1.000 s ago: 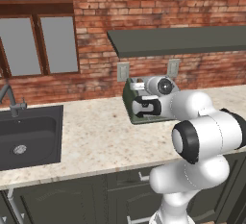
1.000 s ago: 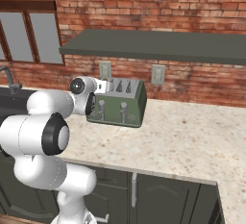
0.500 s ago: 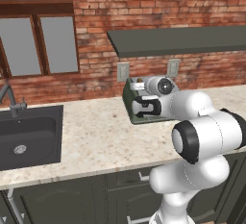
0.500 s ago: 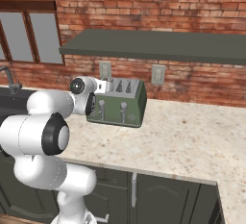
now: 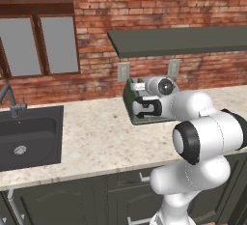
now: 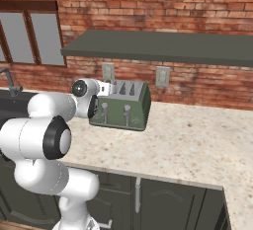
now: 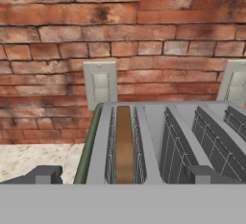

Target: Start the toaster. Once the lever pops up, take the bread to the plate on the dining counter.

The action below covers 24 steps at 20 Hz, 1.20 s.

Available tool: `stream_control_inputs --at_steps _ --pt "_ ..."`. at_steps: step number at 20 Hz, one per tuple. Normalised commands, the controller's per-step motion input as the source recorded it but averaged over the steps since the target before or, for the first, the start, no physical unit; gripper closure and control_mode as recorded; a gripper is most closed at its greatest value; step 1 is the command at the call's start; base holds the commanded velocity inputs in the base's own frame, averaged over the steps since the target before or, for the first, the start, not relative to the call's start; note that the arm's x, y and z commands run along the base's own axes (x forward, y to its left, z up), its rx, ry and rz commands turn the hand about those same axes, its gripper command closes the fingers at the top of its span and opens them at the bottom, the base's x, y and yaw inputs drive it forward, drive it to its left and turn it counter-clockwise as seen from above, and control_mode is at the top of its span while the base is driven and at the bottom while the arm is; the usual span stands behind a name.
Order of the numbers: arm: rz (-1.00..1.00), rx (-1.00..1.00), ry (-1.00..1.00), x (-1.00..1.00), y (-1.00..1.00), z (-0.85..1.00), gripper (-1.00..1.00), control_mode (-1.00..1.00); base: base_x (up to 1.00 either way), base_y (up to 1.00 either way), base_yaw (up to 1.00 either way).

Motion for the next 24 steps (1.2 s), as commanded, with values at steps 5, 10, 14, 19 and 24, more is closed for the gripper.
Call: stream_control_inputs --at_steps 5,10,14,19,24 --pt "0.00 0.00 0.00 0.00 0.00 0.00 -1.00 -1.00 0.00 0.00 0.00" --pt "0.00 0.00 0.00 0.00 0.00 0.00 -1.00 -1.00 0.00 0.00 0.00" --pt "0.00 0.00 0.00 0.00 0.00 0.00 -1.00 -1.00 0.00 0.00 0.00" --pt "0.00 0.00 0.00 0.00 0.00 0.00 -1.00 -1.00 0.00 0.00 0.00" --pt "0.00 0.00 0.00 0.00 0.00 0.00 -1.00 -1.00 0.00 0.00 0.00"
